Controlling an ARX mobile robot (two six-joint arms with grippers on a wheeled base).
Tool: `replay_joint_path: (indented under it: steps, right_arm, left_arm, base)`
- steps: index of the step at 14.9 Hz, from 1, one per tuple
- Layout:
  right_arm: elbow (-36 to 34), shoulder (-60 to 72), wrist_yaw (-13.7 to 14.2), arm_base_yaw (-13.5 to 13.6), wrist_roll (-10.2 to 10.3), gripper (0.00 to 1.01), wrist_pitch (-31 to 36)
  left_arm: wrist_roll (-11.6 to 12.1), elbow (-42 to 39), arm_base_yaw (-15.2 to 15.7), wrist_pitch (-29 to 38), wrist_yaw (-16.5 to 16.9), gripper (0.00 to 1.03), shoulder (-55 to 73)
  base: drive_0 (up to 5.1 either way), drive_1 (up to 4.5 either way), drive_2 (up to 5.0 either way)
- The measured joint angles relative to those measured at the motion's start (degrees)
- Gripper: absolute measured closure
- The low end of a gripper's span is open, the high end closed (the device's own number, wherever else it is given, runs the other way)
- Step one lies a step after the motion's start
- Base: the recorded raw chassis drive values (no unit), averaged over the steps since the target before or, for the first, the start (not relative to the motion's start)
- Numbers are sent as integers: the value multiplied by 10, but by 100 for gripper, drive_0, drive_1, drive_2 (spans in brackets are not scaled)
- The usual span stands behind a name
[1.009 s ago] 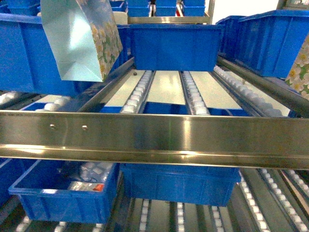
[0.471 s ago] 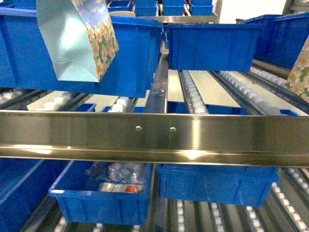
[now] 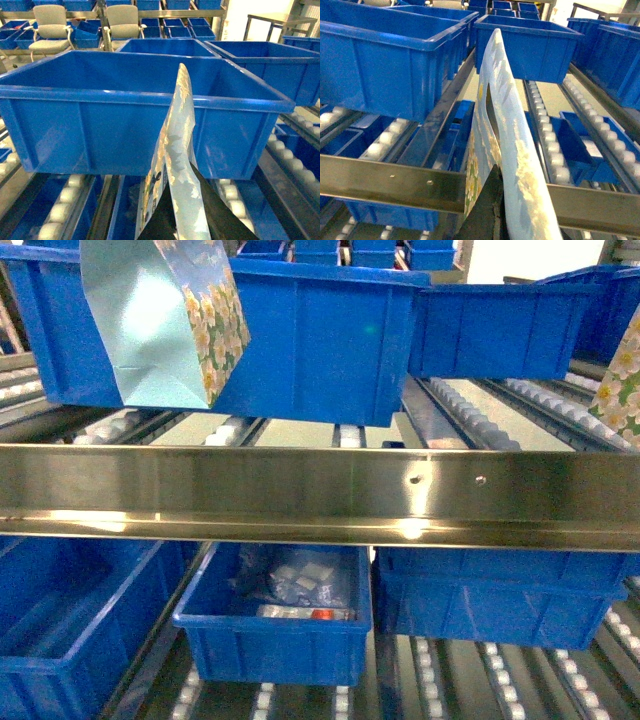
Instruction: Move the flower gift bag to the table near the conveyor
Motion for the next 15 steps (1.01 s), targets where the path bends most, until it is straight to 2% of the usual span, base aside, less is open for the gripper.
replay_joint_path:
  steps: [15]
  right_arm:
    - [0,-1,-1,0,0,99,0]
  left_arm:
    - [0,0,0,0,0,101,0]
  base:
    - [-477,99,362]
